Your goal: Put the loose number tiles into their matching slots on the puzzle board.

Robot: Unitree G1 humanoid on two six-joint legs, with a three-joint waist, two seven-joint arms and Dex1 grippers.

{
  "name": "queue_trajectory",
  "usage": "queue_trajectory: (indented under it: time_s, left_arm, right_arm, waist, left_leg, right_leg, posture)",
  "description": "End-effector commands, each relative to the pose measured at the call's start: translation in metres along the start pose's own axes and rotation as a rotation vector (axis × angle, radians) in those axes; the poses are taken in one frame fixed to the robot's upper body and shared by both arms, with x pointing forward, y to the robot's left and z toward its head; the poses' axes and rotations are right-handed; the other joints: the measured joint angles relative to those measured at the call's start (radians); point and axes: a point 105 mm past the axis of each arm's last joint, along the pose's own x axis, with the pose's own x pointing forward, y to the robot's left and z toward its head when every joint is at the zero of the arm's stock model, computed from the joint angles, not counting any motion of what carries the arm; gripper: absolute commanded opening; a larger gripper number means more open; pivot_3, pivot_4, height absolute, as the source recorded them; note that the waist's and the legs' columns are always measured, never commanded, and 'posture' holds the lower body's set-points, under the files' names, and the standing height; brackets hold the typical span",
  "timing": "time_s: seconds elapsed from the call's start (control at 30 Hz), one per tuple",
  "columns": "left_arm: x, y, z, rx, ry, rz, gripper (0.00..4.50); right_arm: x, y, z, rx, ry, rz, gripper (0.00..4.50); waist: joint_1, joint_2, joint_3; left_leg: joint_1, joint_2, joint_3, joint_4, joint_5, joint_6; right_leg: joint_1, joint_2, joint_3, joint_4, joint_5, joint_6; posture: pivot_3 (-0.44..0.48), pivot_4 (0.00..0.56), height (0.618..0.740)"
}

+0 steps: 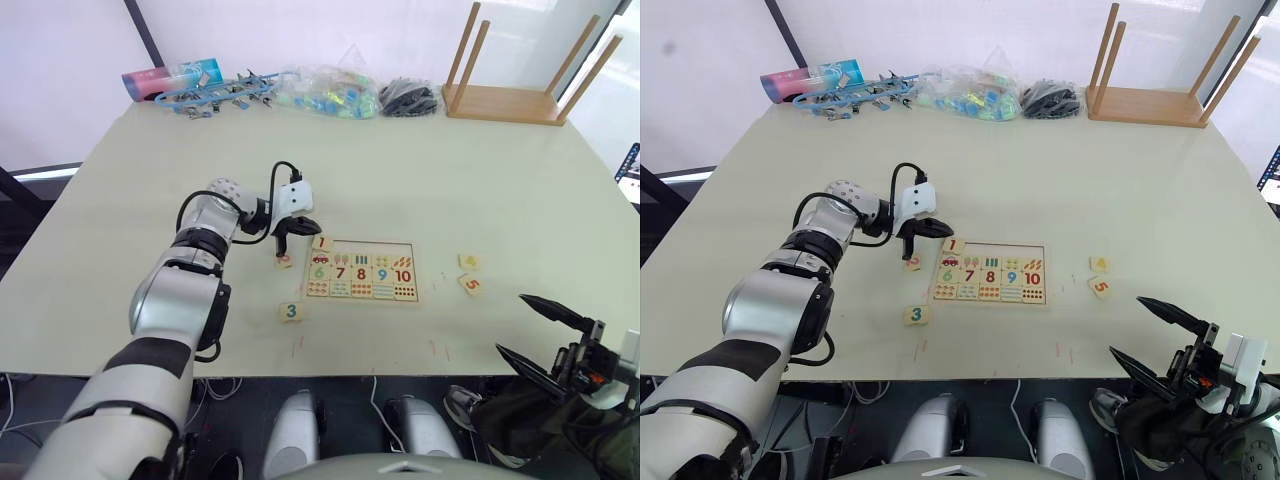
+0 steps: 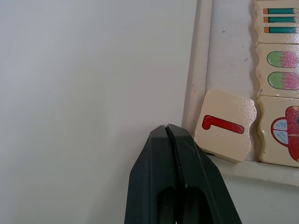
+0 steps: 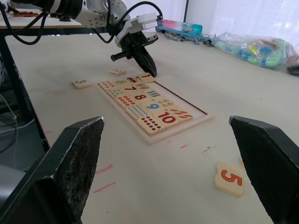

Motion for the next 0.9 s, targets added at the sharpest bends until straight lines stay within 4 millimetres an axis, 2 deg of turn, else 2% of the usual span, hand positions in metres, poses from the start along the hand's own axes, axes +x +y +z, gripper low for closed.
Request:
queue_trajectory:
  time_s: [0.03, 0.9]
  left_arm:
    - [-0.0006, -0.0008, 0.0012, 0.016, -0.002, -0.011, 0.03]
    - [0.0007, -0.0055, -0.0004, 0.017, -0.008, -0.038, 0.03]
  right_arm:
    - [-0.0045, -0.0043, 0.0076, -0.042, -0.016, -0.020, 4.50]
    - [-0.0005, -0.0047, 0.0097, -0.043, -0.020, -0.017, 4.50]
  waist:
    - [0.000, 0.000, 0.000]
    - [0.000, 0.000, 0.000]
  left_leg:
    - [0.000, 0.000, 0.000, 0.000, 0.000, 0.000]
    - [0.000, 0.000, 0.000, 0.000, 0.000, 0.000]
  right_leg:
    - [0.000, 0.000, 0.000, 0.000, 0.000, 0.000]
    - [0.000, 0.000, 0.000, 0.000, 0.000, 0.000]
  posture:
    - [0.000, 0.150, 0.738]
    - [0.000, 0.150, 0.738]
